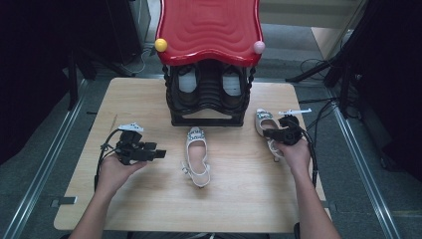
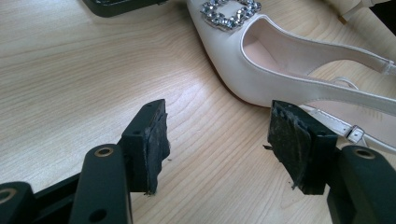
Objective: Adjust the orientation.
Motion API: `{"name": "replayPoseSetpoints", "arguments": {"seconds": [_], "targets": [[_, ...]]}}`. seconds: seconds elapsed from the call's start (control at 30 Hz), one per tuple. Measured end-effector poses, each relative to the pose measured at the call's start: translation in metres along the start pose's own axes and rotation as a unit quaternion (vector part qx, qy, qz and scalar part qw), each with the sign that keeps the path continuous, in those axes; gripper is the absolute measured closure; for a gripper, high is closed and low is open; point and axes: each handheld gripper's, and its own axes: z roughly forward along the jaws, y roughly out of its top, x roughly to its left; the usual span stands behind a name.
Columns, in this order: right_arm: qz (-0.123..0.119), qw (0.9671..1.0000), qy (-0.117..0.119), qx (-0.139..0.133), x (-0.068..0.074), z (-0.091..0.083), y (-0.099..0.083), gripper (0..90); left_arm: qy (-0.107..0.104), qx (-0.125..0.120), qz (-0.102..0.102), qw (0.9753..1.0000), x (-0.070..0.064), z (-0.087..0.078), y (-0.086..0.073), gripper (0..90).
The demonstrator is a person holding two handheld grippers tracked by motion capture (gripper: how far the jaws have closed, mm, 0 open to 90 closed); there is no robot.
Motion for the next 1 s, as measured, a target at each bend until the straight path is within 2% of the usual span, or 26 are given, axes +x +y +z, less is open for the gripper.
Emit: {"name": "replayPoseSetpoints", "arguments": {"seconds": [0.2, 0.47, 0.67, 1.0], "targets": [[0.01, 0.9999, 0.0, 0.011, -0.002, 0.003, 0.002, 85.9, 0.001, -0.001, -0.001, 1.0, -0.001, 0.0, -0.001, 38.0], [0.019, 0.9998, 0.003, 0.005, -0.005, 0.0, 0.001, 87.9, 0.0, -0.001, 0.003, 1.0, -0.001, 0.001, 0.0, 37.9], [0.03, 0.9994, 0.004, -0.019, -0.011, -0.011, 0.0, 88.1, -0.002, -0.002, 0.003, 1.0, -0.002, 0.002, 0.001, 37.9], [0.061, 0.9962, 0.022, -0.059, -0.02, -0.034, -0.005, 88.2, -0.007, 0.003, 0.01, 0.9999, -0.003, 0.008, 0.005, 37.8]]}}
